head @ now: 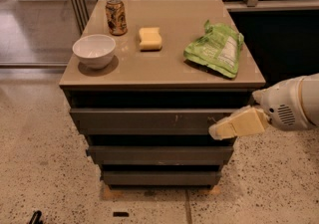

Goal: Open top drawer

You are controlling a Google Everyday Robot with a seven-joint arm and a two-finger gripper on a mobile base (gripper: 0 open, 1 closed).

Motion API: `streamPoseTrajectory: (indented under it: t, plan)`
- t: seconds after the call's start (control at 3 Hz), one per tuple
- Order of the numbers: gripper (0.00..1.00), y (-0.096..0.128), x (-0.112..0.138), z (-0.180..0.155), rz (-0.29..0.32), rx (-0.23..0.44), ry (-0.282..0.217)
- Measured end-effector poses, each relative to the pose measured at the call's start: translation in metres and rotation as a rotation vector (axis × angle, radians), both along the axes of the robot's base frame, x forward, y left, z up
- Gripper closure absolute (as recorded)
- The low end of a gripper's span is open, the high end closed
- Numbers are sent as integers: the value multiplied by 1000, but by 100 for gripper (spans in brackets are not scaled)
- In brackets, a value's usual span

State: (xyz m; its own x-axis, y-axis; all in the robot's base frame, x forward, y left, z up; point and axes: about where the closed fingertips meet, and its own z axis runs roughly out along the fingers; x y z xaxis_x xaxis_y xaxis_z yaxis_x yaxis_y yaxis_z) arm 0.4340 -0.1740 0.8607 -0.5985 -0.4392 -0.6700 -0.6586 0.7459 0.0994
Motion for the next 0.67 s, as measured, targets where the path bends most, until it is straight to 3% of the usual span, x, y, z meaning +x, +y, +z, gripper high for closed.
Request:
streamPoseTrajectory:
  t: [0.33, 0.67]
  plan:
    - [45, 0, 0, 0, -1, 0, -2]
    - [69, 0, 0, 0, -1, 0, -2]
